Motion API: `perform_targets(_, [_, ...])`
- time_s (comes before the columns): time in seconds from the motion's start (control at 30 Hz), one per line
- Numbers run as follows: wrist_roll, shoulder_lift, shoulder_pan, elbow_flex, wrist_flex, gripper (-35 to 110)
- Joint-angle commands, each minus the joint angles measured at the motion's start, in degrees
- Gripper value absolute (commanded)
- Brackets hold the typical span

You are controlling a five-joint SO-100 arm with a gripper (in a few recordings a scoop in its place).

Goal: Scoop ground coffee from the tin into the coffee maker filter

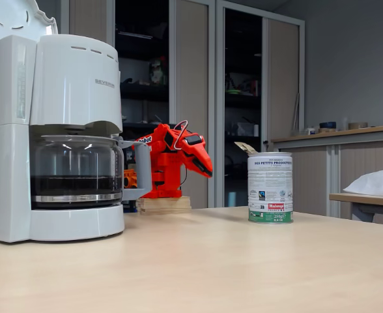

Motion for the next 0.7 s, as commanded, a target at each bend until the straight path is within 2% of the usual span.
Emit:
perform_targets(0.0, [-2.11, 0.79, -2.55, 0.35, -1.32, 0])
perform_targets(0.07, [-2.72, 0.79, -2.37, 0.35, -2.55, 2])
perform_targets(0.13, [-5.45, 0.70, -2.72, 0.26, -3.87, 12])
perform_targets(0.3, [-6.77, 0.70, -2.90, -2.55, -1.23, 15])
perform_targets(0.67, [-4.92, 1.49, -5.62, -16.52, 15.21, 16])
